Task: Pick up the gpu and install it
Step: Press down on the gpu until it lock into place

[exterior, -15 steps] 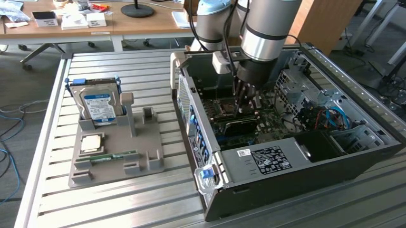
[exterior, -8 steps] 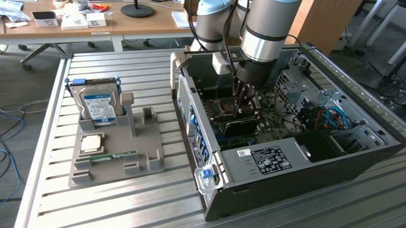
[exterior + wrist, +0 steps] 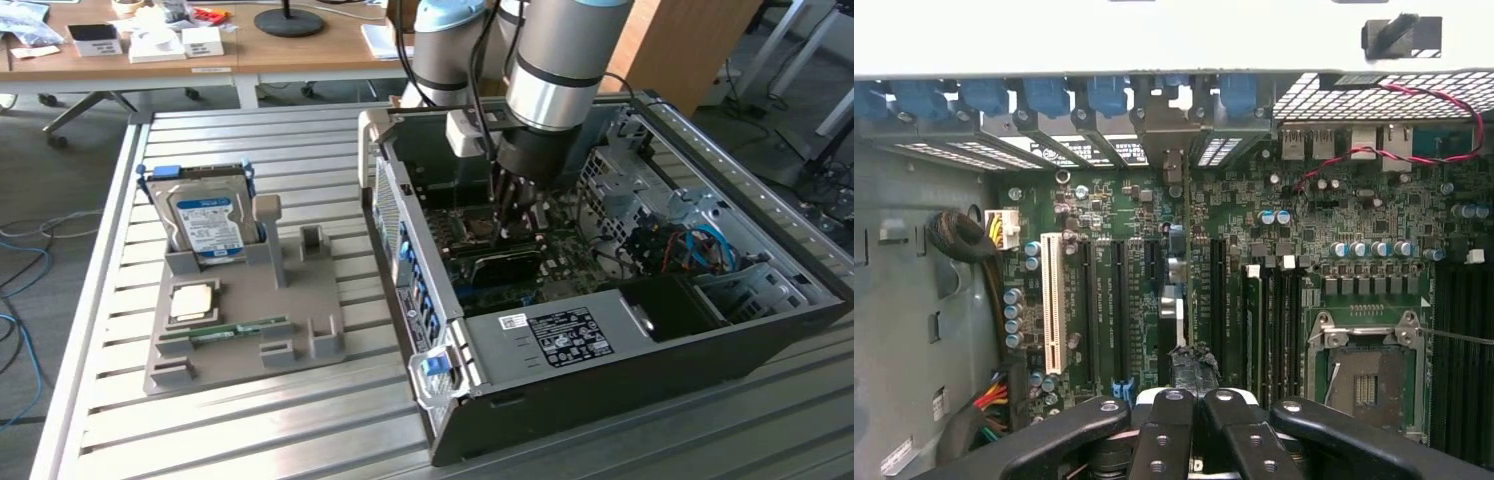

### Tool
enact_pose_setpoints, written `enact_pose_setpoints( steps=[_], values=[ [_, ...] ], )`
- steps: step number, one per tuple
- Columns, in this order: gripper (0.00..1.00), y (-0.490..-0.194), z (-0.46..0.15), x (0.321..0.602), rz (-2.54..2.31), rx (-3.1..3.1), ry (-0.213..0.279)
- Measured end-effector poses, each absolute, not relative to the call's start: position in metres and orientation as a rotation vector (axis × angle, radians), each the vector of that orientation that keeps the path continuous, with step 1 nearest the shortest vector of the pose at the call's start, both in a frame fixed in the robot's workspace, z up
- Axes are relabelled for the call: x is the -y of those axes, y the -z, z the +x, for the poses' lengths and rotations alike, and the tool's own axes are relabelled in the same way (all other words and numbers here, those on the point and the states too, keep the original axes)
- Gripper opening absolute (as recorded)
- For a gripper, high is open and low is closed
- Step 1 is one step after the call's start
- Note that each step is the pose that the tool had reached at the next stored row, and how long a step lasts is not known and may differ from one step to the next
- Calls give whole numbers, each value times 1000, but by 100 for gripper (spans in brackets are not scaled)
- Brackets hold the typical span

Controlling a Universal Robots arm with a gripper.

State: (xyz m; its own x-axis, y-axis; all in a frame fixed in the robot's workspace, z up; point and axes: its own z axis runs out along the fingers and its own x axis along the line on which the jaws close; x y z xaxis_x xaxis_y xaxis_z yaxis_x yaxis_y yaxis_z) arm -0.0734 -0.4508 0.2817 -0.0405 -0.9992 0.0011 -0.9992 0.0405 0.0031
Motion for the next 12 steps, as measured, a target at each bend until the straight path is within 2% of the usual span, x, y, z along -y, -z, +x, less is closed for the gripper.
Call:
enact_pose_setpoints(
  steps=[12],
  values=[
    [11, -274, -74, 451, 2174, 2264, 2]
  ],
)
